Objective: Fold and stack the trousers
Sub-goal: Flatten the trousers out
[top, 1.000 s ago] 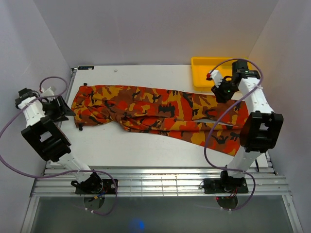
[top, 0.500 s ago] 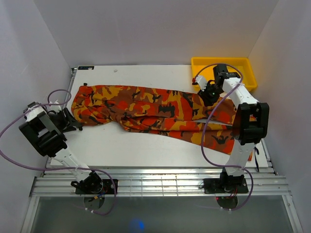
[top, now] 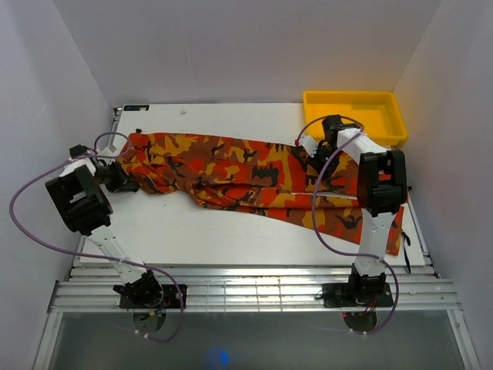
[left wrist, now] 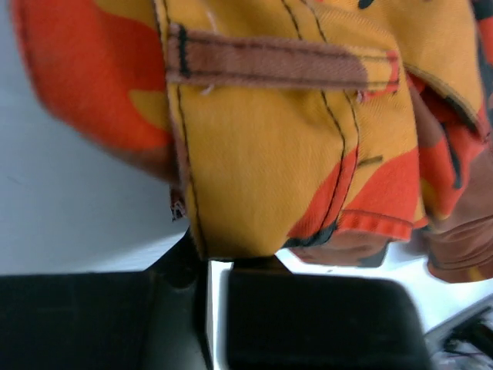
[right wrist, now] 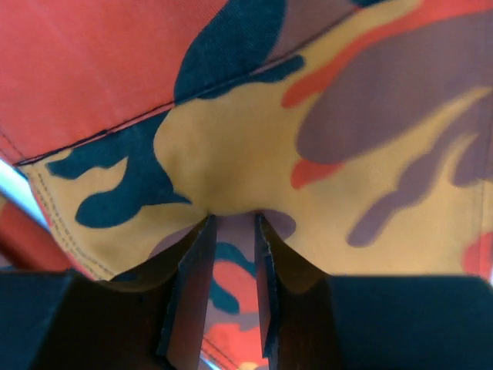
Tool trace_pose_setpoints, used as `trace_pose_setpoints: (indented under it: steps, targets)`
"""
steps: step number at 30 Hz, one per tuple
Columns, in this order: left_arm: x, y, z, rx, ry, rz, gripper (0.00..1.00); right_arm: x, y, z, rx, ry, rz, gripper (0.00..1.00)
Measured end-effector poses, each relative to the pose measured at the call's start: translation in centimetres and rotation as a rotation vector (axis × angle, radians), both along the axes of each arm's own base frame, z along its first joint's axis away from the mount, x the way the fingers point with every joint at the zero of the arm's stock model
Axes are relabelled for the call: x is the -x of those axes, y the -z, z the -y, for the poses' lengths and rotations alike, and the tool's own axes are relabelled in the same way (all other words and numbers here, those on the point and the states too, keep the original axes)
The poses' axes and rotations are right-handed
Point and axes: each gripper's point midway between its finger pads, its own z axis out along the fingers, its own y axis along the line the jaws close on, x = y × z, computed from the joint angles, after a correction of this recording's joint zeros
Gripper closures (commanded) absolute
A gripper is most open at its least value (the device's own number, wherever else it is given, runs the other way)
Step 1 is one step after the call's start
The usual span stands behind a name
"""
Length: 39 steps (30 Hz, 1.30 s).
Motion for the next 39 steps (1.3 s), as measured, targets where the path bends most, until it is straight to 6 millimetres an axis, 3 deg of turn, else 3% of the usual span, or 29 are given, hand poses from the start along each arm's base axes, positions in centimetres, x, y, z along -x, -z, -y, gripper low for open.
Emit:
trace_pose_setpoints:
  steps: [5,8,16,21,25,27,28,30,31,33,34,35,37,38,39]
  targets:
    - [-0.2,-1.1,-0.9,-0.036,-0.004,-0.013,1.00,-1.1,0.8,0.8,0.062,0.009,0.018,0.73]
    - [0.6,-3.2,-1.9,-0.094,0.001,-0.042,1.00,-1.3,0.8,1.2,0.086,0.016,0.024,0.73]
    - [3.1,-15.9,-5.4,-0.382,0.005,0.069,1.00,-1.8,0.7,2.0,0.134,0.027,0.038,0.73]
    - [4.5,-19.3,-5.8,-0.465,0.025,0.075,1.00,-1.8,0.7,2.3,0.141,0.033,0.039,0.73]
    - [1.7,-18.7,-5.0,-0.441,0.080,0.061,1.00,-1.9,0.6,2.4,0.119,0.038,0.040,0.64]
    - [-0.9,-17.2,-4.1,-0.401,0.109,0.046,1.00,-2.0,0.2,2.4,0.081,0.042,0.044,0.59]
    - [-2.4,-16.2,-3.6,-0.376,0.121,0.040,1.00,-2.0,-0.3,2.5,0.058,0.044,0.052,0.50]
    - [-5.5,-13.9,-2.9,-0.327,0.120,0.026,1.00,-2.3,-2.5,2.9,0.002,0.050,0.097,0.39]
    - [-6.8,-12.7,-2.5,-0.305,0.120,0.014,0.90,-2.5,-4.2,3.4,-0.024,0.047,0.135,0.28]
    - [-8.8,-10.1,-2.1,-0.283,0.120,-0.008,0.81,-2.6,-8.2,4.8,-0.065,0.046,0.225,0.13]
    - [-9.4,-8.9,-1.8,-0.276,0.124,-0.016,0.73,-2.4,-10.6,5.8,-0.080,0.044,0.281,0.00]
    - [-9.7,-8.0,-1.4,-0.270,0.131,-0.021,0.53,-2.0,-13.0,6.8,-0.088,0.037,0.337,0.04]
    - [-10.1,-7.5,-0.8,-0.265,0.158,-0.002,0.34,-0.4,-17.1,9.2,-0.079,0.019,0.431,0.05]
    - [-10.3,-7.8,-0.5,-0.265,0.176,0.022,0.17,0.8,-18.3,10.1,-0.066,0.008,0.456,0.05]
    - [-10.3,-8.6,-0.2,-0.268,0.202,0.056,0.16,2.4,-19.2,10.8,-0.055,-0.005,0.465,0.04]
